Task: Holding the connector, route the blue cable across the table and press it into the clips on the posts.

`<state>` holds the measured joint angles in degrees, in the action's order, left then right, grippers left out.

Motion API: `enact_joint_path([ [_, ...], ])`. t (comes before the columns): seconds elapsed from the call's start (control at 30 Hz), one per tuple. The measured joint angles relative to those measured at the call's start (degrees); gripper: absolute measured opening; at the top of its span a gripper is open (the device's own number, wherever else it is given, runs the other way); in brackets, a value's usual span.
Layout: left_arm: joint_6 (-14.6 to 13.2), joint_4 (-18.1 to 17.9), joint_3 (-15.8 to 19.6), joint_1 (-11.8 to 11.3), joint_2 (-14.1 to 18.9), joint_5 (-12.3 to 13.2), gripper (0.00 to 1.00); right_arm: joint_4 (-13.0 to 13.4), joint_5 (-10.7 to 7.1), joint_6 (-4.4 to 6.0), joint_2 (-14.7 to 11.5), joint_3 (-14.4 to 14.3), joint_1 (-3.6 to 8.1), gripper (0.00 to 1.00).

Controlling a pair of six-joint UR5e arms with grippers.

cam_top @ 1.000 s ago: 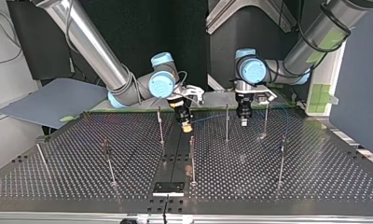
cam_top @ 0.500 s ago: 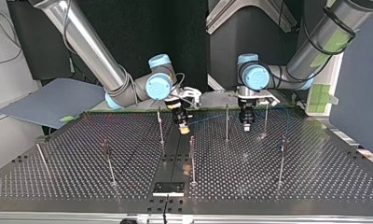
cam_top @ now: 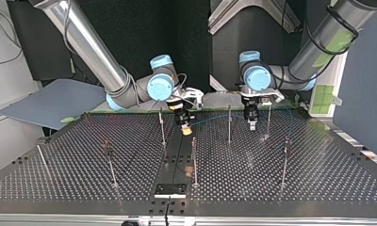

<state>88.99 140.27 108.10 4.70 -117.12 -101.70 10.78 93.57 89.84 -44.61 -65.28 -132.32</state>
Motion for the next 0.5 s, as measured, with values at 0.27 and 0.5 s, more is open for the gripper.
enact_joint_path([
  [0.27,-0.8,3.3,2.2,1.4,2.0,-0.6,1.0,-0.2,-0.11,0.0,0.0,0.0,0.01,0.0],
  [0.5,-0.2,1.7,5.6,2.6,5.4,-1.1,1.0,-0.3,-0.13,0.0,0.0,0.0,0.01,0.0],
])
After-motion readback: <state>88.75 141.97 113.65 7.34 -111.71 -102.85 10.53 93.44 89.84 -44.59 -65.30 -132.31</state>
